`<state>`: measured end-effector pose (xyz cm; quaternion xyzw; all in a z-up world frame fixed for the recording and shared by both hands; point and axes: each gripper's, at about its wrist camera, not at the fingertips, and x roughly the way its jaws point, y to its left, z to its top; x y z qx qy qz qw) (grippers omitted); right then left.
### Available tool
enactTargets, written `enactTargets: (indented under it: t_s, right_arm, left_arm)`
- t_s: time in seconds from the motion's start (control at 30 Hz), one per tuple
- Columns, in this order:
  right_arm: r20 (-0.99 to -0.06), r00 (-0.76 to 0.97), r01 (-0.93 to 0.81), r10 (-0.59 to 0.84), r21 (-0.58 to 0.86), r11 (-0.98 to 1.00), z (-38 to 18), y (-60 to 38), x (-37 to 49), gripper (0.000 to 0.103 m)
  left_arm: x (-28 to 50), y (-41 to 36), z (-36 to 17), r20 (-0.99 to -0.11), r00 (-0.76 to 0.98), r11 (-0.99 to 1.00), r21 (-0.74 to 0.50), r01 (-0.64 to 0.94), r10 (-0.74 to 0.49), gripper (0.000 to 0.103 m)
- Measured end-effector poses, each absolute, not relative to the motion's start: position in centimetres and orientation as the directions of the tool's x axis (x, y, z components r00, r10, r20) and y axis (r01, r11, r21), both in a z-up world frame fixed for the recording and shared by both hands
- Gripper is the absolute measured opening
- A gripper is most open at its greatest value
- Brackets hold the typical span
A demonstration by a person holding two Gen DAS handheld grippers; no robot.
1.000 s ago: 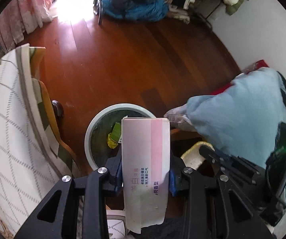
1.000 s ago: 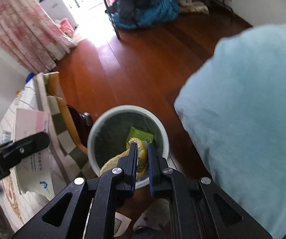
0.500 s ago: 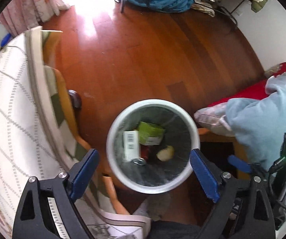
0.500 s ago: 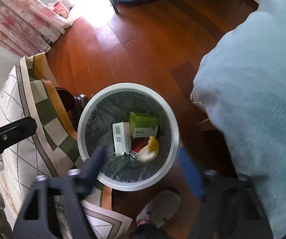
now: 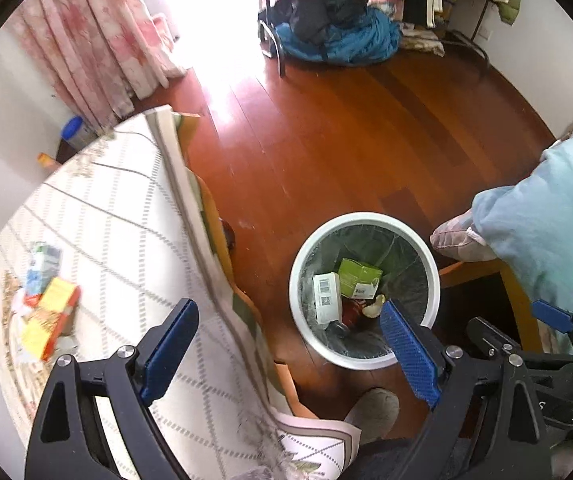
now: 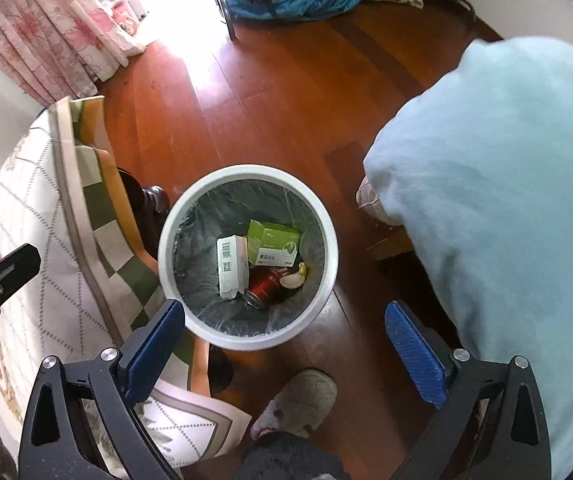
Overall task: Collect trash
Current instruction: 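Carry the pink box and bread over the bin and release both, then move both tools back toward the milk carton and yellow box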
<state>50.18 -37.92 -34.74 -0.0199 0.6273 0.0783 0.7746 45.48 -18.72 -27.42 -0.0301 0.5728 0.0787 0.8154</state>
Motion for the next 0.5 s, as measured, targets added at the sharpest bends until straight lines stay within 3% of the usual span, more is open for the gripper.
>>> enactTargets:
  t_s: [0.5]
  right_arm:
    - [-0.912,0.387,-0.181,0.137,0.07,0.981,-20.5,-36.9,42.2,0.102]
  left_arm:
    - [37.0,-16.4,-17.1,-0.862,0.499,0.972,-0.035,-0.233,0.088,0.093]
